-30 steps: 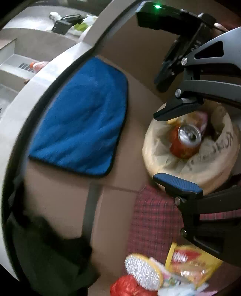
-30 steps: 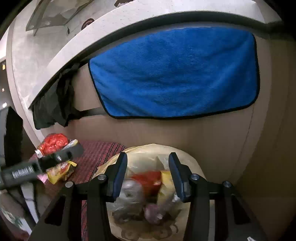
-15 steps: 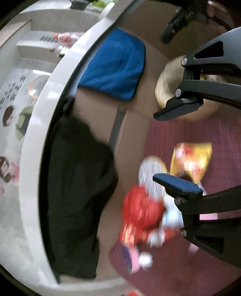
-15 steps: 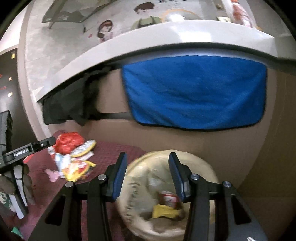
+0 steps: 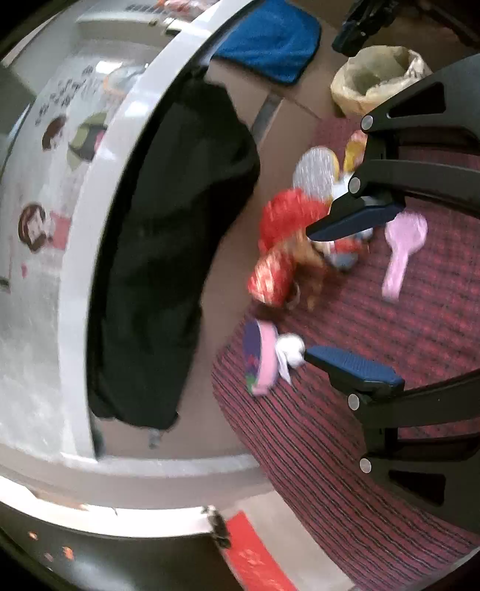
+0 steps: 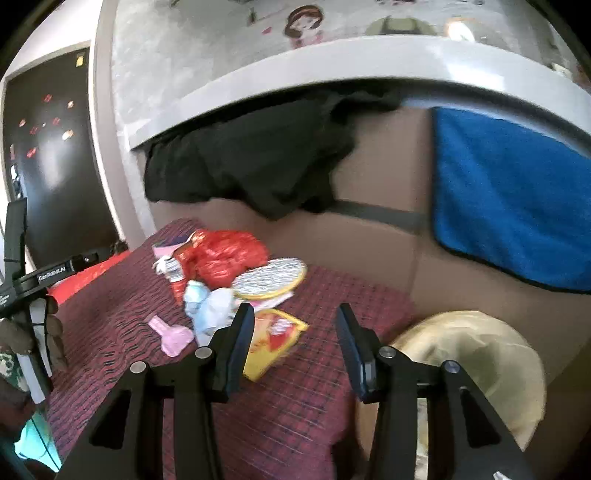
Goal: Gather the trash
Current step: 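Return both open tools to the trash pile on the bed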
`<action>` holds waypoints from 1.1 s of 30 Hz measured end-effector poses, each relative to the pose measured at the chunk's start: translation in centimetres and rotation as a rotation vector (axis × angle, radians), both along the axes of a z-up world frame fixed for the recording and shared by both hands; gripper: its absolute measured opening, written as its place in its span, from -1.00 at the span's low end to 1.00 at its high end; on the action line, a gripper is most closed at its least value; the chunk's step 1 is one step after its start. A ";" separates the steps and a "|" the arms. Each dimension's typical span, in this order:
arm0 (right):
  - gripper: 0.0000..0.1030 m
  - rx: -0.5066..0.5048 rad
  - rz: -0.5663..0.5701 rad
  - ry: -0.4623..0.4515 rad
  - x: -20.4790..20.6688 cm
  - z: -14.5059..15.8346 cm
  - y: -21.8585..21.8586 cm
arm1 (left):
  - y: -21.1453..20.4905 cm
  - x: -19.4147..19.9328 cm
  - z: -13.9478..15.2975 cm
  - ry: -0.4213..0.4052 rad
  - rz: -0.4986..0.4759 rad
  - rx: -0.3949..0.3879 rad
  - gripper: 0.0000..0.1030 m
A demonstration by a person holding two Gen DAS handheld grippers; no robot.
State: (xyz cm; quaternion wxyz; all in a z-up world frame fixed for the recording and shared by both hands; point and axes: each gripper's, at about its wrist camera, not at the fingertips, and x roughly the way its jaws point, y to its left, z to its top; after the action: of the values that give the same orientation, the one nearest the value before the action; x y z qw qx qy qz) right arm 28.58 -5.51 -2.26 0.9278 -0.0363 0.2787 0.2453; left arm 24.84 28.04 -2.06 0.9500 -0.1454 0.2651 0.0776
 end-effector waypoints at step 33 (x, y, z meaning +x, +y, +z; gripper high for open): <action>-0.15 0.030 -0.046 0.300 8.6 -9.1 7.6 | -1.2 1.8 -5.2 0.125 -0.127 0.056 0.16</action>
State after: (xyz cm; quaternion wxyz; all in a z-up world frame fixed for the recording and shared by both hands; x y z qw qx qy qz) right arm 37.18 2.11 -11.37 0.8816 0.0208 0.4114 0.2307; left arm 26.69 26.88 -7.25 0.9383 -0.0967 0.3303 0.0334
